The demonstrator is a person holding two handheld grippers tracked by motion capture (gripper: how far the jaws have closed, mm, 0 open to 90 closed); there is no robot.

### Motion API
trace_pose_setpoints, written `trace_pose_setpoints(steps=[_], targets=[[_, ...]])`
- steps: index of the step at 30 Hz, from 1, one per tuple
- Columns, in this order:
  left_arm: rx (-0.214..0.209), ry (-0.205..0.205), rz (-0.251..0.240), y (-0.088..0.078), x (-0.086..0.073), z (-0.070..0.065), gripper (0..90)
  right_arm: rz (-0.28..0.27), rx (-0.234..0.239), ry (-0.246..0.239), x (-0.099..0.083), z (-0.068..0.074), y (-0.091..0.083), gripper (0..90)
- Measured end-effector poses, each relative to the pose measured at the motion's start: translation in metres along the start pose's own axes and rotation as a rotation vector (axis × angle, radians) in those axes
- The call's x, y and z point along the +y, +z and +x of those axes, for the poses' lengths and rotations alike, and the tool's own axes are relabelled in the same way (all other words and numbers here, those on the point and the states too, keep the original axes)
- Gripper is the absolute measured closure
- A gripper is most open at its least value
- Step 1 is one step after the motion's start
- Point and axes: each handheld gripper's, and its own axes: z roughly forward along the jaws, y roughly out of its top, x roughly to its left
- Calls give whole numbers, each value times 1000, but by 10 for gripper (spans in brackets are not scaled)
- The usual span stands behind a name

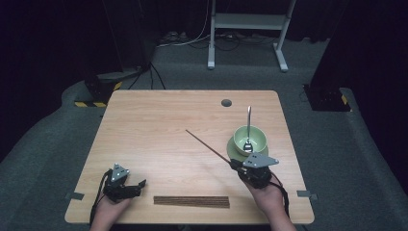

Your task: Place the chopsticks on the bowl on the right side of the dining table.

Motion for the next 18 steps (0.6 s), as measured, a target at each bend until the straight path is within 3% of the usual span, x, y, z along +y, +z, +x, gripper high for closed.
trace_pose_setpoints(steps=[18], targets=[[-7,-8,4,0,0,1,156,-12,-121,88,-16,-42,-28,845]])
